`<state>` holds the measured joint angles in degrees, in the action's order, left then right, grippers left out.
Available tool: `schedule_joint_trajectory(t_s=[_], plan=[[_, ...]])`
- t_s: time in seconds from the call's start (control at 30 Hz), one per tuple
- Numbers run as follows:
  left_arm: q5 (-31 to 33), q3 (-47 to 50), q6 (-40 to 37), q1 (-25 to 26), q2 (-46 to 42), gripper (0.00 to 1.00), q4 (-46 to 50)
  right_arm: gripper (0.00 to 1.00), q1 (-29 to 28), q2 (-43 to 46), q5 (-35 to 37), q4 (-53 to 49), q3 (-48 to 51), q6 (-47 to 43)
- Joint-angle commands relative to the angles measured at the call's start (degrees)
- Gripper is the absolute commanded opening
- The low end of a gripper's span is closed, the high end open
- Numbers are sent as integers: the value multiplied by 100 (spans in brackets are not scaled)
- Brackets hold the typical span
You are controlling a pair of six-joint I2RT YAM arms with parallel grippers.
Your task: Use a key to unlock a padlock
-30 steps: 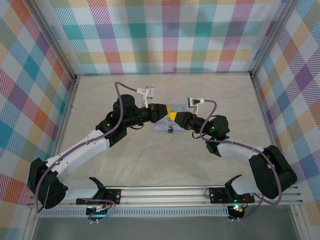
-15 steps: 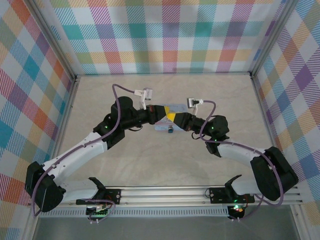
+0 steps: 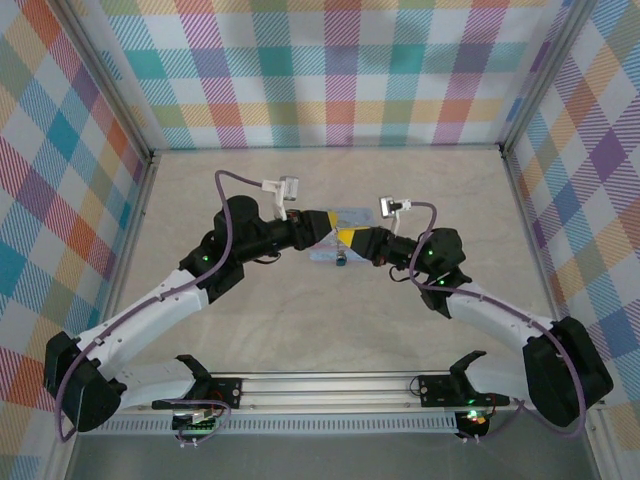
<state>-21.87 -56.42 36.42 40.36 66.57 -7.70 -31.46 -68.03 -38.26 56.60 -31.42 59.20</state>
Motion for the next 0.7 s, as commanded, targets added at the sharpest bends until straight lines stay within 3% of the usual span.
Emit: schedule_joint_trajectory(t_s=[0.0, 0.13, 0.4, 0.67], plan=[[-341, -76, -4, -12, 143, 37, -149, 0, 17, 93, -142, -88, -179, -203], [-454, -124, -9, -2, 267, 31, -117, 0, 17, 97, -197, -117, -220, -229], [-282, -111, -86, -3, 207, 1, 18, 0, 27, 250, -54, -386, -213, -394], [-143, -55, -100, -2, 127, 0, 67, 0, 35, 326, -32, -615, -259, -510]])
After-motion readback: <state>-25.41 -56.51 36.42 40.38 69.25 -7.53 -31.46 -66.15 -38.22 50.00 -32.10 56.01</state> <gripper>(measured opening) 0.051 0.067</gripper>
